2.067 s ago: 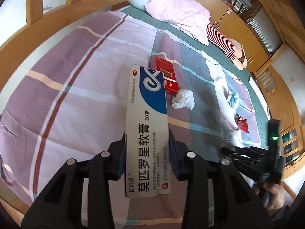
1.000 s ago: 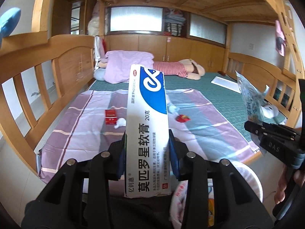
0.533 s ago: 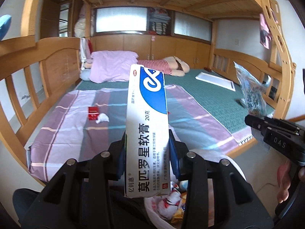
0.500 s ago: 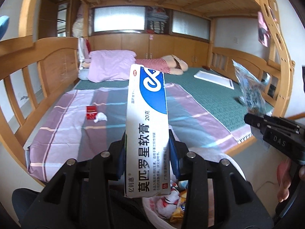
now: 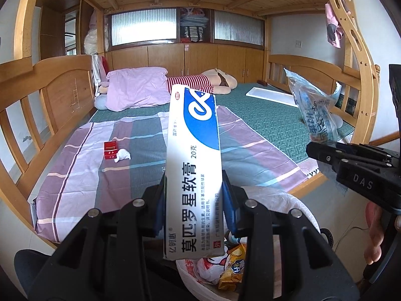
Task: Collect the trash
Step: 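Open the right gripper to drop the packet while the left gripper drops the ointment box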
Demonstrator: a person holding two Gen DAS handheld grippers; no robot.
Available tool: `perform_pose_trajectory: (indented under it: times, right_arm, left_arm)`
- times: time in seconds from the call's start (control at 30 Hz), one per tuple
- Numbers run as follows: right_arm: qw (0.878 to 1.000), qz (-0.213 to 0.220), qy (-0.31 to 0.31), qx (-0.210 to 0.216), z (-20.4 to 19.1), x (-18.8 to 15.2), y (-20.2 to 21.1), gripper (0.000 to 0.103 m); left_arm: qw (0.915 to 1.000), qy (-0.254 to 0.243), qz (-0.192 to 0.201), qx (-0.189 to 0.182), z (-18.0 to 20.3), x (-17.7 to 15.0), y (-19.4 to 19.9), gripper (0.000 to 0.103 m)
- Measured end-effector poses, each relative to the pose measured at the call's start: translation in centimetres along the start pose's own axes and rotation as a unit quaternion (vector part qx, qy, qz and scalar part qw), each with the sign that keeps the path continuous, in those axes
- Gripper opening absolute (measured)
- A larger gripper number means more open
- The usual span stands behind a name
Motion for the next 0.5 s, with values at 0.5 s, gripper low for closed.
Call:
perform_pose_trajectory:
  times: [0.5]
  right_arm:
    - [0.995, -0.089, -0.023, 0.037, 0.3, -4.1, -2.9, 0.033]
  left_arm:
    - [1.0, -0.003, -0.005, -0.005, 0.4, -0.3, -0.3, 0.038]
Point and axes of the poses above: each gripper's, at about its wrist camera, not at the fingertips, and y roughly against the way its jaws point, z to its right, x to its top, the point moved 6 cm from there along -y, roughly the way its jaws point, and after that the axes turned 4 degrees about -y, right-handed, at the moved point
